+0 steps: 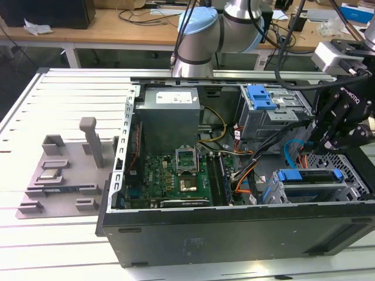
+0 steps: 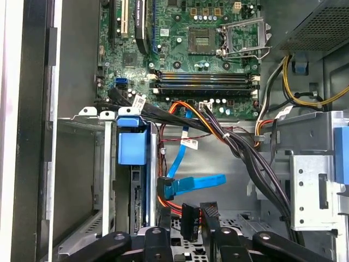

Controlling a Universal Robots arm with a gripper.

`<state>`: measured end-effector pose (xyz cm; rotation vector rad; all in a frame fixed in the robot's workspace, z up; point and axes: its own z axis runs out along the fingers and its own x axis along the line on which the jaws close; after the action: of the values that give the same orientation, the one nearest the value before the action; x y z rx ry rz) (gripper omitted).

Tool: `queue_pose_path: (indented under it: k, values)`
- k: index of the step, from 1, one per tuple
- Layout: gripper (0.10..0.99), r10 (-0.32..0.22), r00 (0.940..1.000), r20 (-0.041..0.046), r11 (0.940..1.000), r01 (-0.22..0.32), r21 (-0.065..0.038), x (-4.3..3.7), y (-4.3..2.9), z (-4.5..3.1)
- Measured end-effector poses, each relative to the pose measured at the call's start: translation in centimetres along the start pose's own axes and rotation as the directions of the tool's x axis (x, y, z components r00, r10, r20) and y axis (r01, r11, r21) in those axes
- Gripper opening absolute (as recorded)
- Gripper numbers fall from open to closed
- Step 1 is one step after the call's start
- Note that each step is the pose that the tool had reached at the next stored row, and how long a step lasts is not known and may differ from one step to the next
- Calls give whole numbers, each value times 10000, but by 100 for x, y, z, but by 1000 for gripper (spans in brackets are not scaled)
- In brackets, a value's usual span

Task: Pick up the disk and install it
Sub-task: 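Insert the first disk wire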

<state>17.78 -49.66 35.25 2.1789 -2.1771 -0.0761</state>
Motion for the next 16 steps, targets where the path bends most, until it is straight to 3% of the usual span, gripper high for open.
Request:
queue_pose_path:
  k: [2,5,9,12,16]
  values:
    - [345,0,10000,-3,10000,0,0,0,0,0]
    - [176,1,10000,-7,10000,-1,0,0,0,0]
    - [176,1,10000,-13,10000,-1,0,7,-1,1]
    - [176,4,10000,-46,10000,-4,0,189,0,3]
    - [176,5,10000,-82,10000,-5,0,291,-2,15]
